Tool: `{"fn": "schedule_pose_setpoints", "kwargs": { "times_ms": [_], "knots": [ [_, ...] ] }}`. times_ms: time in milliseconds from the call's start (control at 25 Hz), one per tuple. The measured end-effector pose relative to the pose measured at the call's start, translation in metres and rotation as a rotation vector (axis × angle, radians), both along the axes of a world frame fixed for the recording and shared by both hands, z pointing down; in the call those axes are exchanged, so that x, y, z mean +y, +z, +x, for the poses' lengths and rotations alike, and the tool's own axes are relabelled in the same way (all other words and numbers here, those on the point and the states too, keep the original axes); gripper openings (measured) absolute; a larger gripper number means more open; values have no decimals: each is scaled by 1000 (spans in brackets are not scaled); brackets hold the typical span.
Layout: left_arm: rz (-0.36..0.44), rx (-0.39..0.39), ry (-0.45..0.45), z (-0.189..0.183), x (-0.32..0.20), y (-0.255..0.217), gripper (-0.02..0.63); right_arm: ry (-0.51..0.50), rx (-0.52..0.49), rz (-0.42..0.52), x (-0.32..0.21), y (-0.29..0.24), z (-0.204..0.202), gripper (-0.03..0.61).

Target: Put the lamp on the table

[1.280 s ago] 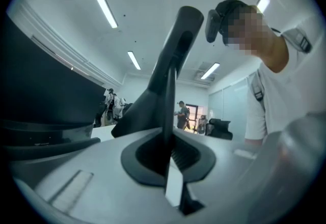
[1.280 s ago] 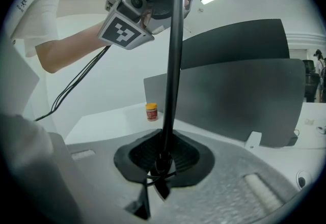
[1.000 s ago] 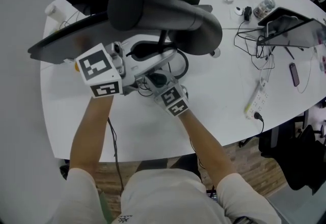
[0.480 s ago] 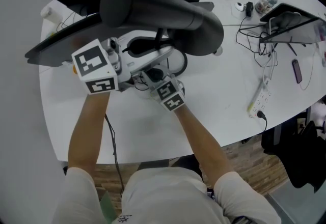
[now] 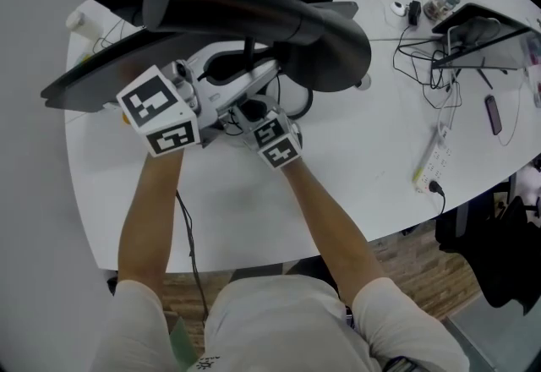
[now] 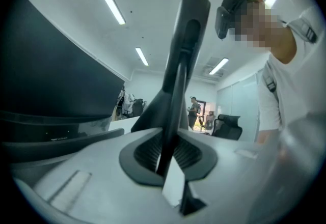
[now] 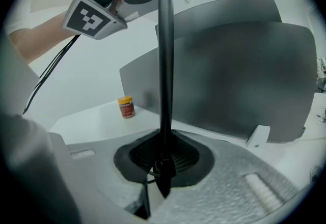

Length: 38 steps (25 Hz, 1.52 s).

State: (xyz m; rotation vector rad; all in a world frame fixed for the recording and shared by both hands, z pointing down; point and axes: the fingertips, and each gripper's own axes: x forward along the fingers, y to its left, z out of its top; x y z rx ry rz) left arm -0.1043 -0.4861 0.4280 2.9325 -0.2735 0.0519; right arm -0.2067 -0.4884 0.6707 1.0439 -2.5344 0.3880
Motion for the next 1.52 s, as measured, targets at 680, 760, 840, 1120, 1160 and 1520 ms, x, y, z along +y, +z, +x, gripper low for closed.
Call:
{"fn": "schedule_pose_setpoints", "kwargs": {
  "times_ms": [680,760,840,1120,1160,1520],
  "knots": [
    [-49,45,-44,-25,-22,10,55,51,48,-21,-23,16,0,46],
    [-48,46,-40,-25,-22,10,52,59,49,-17,-24,15,1,46],
    [-47,47,-38,-25,-23,10,52,57,48,-17,-24,16,1,47],
    [-78,51,-78,-27,-26,13,75,34,63,-23,-21,17,0,116],
    [-80,44,-89,-28,-26,14,89,32,62,-31,-19,17,0,155],
    [-94,22,-201,-63,-15,22,178,55,36,0,1,-6,16,166]
  ]
}}
